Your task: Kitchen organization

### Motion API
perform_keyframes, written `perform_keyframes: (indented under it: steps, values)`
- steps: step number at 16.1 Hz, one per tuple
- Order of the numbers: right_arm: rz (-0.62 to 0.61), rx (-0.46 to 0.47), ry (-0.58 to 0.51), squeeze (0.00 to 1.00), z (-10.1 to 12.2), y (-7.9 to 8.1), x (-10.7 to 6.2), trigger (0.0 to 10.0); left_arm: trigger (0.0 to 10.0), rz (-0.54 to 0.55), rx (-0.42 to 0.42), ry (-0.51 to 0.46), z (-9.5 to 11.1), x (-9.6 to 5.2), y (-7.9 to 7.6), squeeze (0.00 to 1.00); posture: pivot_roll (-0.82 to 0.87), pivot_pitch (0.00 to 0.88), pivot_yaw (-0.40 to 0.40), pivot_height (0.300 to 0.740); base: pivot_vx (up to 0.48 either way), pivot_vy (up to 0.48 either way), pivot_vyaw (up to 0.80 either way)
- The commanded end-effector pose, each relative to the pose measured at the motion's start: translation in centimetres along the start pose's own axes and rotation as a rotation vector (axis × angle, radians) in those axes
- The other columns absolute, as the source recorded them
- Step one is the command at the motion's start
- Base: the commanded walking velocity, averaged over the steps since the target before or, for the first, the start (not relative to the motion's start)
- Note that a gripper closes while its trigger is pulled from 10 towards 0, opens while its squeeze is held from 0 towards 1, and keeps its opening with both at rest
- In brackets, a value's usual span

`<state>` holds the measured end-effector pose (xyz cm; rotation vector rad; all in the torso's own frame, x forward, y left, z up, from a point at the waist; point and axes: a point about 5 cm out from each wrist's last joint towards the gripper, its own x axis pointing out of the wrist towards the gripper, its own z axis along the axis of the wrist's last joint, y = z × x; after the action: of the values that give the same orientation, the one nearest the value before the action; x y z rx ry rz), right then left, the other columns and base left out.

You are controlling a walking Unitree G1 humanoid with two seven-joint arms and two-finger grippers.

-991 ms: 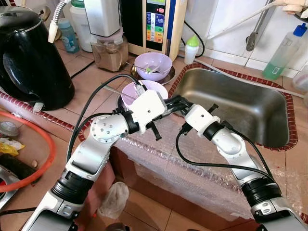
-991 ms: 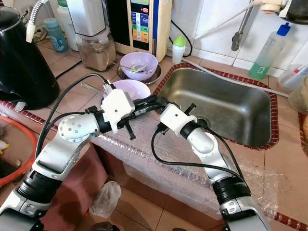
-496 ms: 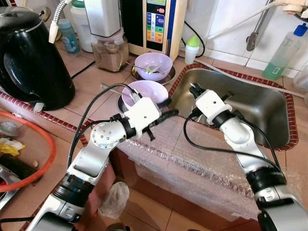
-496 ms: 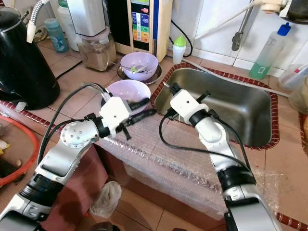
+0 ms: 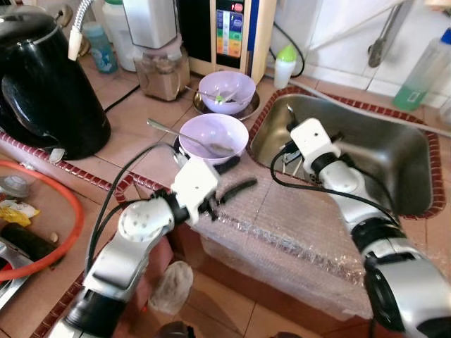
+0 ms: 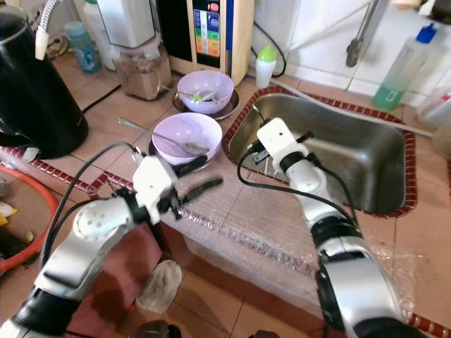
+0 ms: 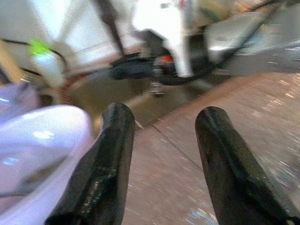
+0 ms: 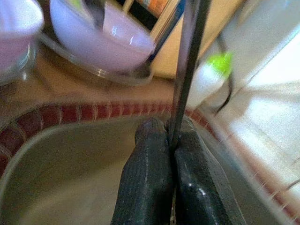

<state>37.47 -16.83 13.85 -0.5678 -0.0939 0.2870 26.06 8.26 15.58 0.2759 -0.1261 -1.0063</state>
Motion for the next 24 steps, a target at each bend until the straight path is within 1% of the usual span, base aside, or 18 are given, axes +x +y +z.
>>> perform_keyframes:
  steps: [1, 2, 3, 4, 5, 6, 7, 10, 12, 13, 14, 15, 17, 19, 20, 22, 23, 24]
  values:
    - [-0.026, 0.036, 0.016, 0.0, 0.2, -0.4, 0.4, 0.0, 10.0, -0.037, -0.004, 0.014, 0.2, -0.1, -0.5, 1.0, 0.07, 0.125, 0.044, 0.74, 0.0, 0.0, 0.0]
    - [-0.026, 0.044, 0.026, 0.0, 0.1, -0.4, 0.5, 0.0, 10.0, -0.035, 0.002, 0.021, 0.2, -0.1, -0.5, 1.0, 0.07, 0.127, 0.044, 0.74, 0.0, 0.0, 0.0]
    - [0.01, 0.084, 0.073, 0.0, -0.3, 0.2, 0.7, 0.0, 10.0, -0.028, 0.026, 0.04, 0.3, -0.3, -0.3, 1.0, 0.08, 0.131, 0.042, 0.74, 0.0, 0.0, 0.0]
    - [0.013, 0.087, 0.101, 0.0, -0.6, 0.6, 0.7, 0.0, 10.0, -0.023, 0.035, 0.055, 0.3, -0.4, -0.1, 1.0, 0.09, 0.131, 0.042, 0.74, 0.0, 0.0, 0.0]
    - [-0.003, 0.109, 0.13, 0.0, -0.9, 0.8, 0.7, 3.2, 10.0, -0.019, 0.037, 0.063, 0.3, -0.5, 0.0, 1.0, 0.1, 0.125, 0.041, 0.74, 0.0, 0.0, 0.0]
    - [-0.014, 0.102, 0.165, 0.69, -1.3, 1.0, 0.6, 10.0, 10.0, -0.016, 0.035, 0.066, 0.4, -0.6, 0.0, 1.0, 0.1, 0.121, 0.04, 0.74, 0.0, 0.0, 0.0]
    - [-0.022, 0.127, 0.194, 1.0, -1.8, 1.0, 0.5, 10.0, 10.0, -0.014, 0.034, 0.07, 0.3, -0.6, 0.0, 1.0, 0.1, 0.105, 0.037, 0.74, 0.0, 0.0, 0.0]
    - [-0.053, 0.142, 0.217, 1.0, -2.4, 0.6, 0.1, 10.0, 10.0, -0.011, 0.034, 0.077, 0.0, -0.4, -0.1, 1.0, 0.08, 0.088, 0.033, 0.74, 0.0, 0.0, 0.0]
    - [-0.067, 0.197, 0.238, 1.0, -3.3, 0.1, -0.6, 10.0, 10.0, 0.007, 0.038, 0.075, -0.2, -0.2, 0.0, 1.0, 0.07, 0.068, 0.026, 0.74, 0.0, 0.0, 0.0]
    - [-0.066, 0.174, 0.231, 1.0, -3.5, -0.3, -0.9, 10.0, 10.0, 0.053, 0.024, 0.054, -0.3, 0.0, 0.1, 1.0, 0.06, 0.057, 0.026, 0.74, 0.0, 0.0, 0.0]
    - [-0.078, 0.174, 0.23, 1.0, -3.7, -0.7, -1.1, 10.0, 10.0, 0.066, 0.016, 0.051, -0.4, 0.0, 0.0, 1.0, 0.05, 0.047, 0.026, 0.74, 0.0, 0.0, 0.0]
    - [-0.112, 0.203, 0.206, 1.0, -3.5, -1.5, -1.2, 10.0, 10.0, 0.121, 0.0, 0.033, -0.4, 0.1, 0.2, 1.0, 0.04, 0.041, 0.026, 0.74, 0.0, 0.0, 0.0]
    - [-0.125, 0.228, 0.14, 1.0, -2.9, -2.1, -1.2, 10.0, 10.0, 0.211, -0.034, 0.006, -0.3, -0.1, 0.6, 1.0, 0.03, 0.024, 0.028, 0.74, 0.0, 0.0, 0.0]
    - [-0.125, 0.274, 0.113, 1.0, -2.9, -1.9, -1.5, 10.0, 10.0, 0.251, -0.048, 0.008, -0.6, -0.5, 0.5, 1.0, 0.02, 0.011, 0.026, 0.74, 0.0, 0.0, 0.0]
    - [-0.119, 0.275, 0.094, 1.0, -2.9, -1.5, -1.6, 10.0, 10.0, 0.27, -0.056, 0.002, -0.7, -0.7, 0.4, 1.0, 0.01, 0.007, 0.023, 0.74, 0.0, 0.0, 0.0]
    - [-0.129, 0.293, 0.004, 1.0, -2.4, -0.3, -2.7, 10.0, 10.0, 0.38, -0.073, -0.043, -0.4, -1.2, 0.7, 1.0, 0.0, 0.0, 0.011, 0.74, 0.0, 0.0, 0.0]
    - [-0.16, 0.282, -0.054, 1.0, -1.8, 0.3, -3.5, 10.0, 10.0, 0.451, -0.098, -0.074, 0.0, -1.6, 1.0, 0.4, 0.0, 0.0, 0.007, 0.74, 0.0, 0.0, 0.0]
    - [-0.19, 0.309, -0.086, 1.0, -1.3, 0.6, -4.1, 10.0, 10.0, 0.491, -0.114, -0.088, 0.2, -1.9, 1.2, 0.0, 0.0, 0.0, 0.006, 0.74, 0.0, 0.0, 0.0]
